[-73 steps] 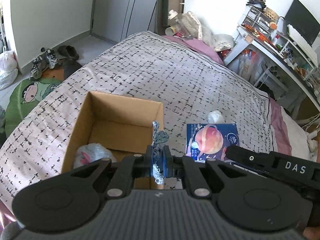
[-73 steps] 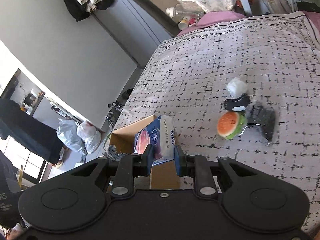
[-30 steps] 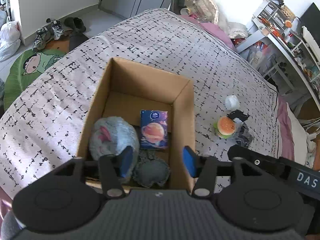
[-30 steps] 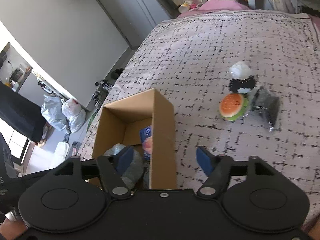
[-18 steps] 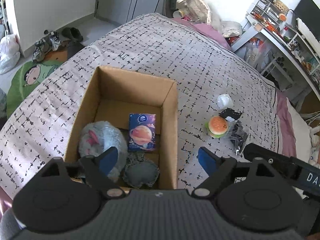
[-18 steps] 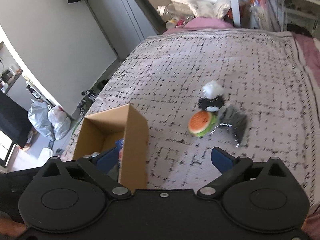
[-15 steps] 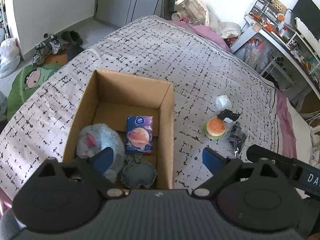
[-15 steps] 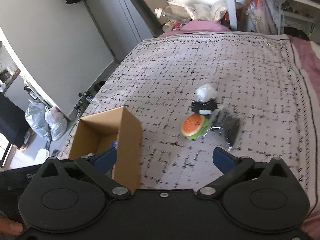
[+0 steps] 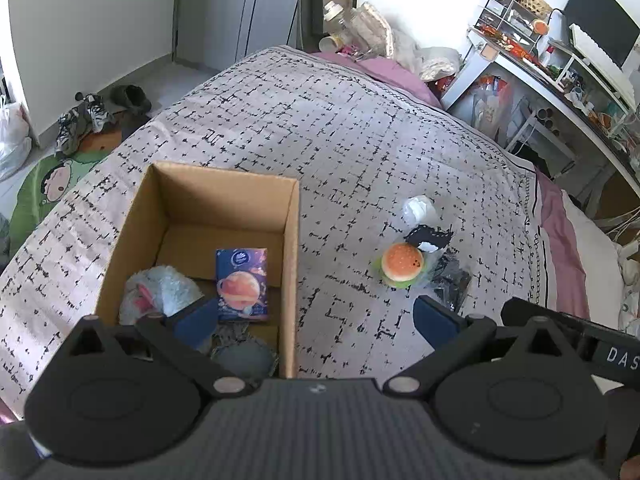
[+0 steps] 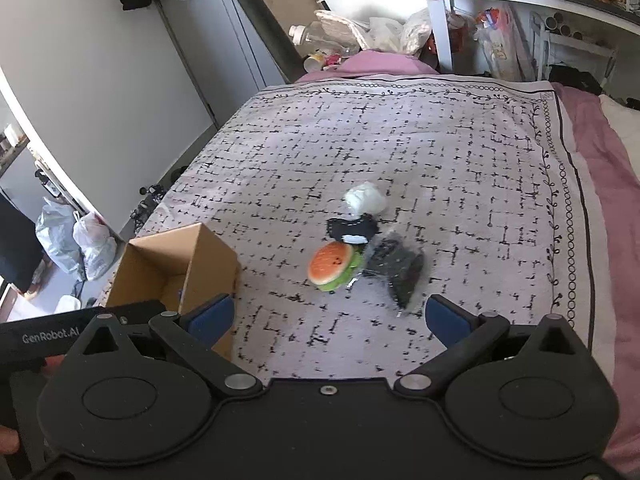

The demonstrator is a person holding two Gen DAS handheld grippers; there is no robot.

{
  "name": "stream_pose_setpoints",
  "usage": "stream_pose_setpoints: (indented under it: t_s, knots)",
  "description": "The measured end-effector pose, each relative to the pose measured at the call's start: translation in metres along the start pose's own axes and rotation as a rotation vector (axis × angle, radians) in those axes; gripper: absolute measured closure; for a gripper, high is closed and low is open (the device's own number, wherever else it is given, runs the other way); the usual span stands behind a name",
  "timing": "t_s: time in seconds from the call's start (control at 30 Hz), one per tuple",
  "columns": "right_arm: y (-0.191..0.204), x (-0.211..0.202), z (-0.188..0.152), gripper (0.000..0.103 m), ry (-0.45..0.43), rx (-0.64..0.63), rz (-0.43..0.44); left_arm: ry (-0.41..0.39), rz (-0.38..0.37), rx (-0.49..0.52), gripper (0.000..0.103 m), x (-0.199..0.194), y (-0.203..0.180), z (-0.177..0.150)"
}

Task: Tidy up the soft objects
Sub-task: 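Move the right gripper to the clear bag of dark items and close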

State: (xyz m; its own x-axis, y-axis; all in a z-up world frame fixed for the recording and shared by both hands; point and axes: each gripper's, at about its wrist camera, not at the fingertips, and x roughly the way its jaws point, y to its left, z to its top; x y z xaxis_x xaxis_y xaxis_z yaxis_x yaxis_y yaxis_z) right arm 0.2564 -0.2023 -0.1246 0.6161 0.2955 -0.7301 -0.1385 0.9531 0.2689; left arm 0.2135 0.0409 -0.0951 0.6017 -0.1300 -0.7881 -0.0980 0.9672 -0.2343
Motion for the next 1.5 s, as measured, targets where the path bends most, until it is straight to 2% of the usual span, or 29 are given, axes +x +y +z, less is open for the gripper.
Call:
stream_pose_setpoints:
  t_s: [0.43,0.7,0.9,1.03,1.17,1.33,1.5]
  knots:
    - [-0.034,0.017,0.014,0.000,0.010,-0.027,-0.009,0.041,-0.002,-0.002,0.001,0.025,-0.032,0.007]
    - [-0.070,0.044,0.011,0.000,0.023,0.127,0.011,0.022,-0.002,0.012,0.001,0.050,-0.045,0.014]
    - [-0.085,0.058,0.016,0.001,0.015,0.197,0.016,0.057,-0.009,0.018,0.003,0.082,-0.052,0.016]
    - [-0.094,0.072,0.019,0.010,0.040,0.225,0.028,0.073,-0.028,0.036,0.005,0.102,-0.058,0.015]
    - [-0.098,0.082,0.022,0.010,0.053,0.253,0.049,0.081,-0.043,0.041,0.007,0.123,-0.064,0.018]
    - [-0.102,0.097,0.024,0.013,0.066,0.274,0.056,0.106,-0.074,0.037,0.015,0.149,-0.072,0.021]
    - [-0.108,0.116,0.022,0.021,0.113,0.297,0.057,0.135,-0.091,0.047,0.019,0.169,-0.081,0.020]
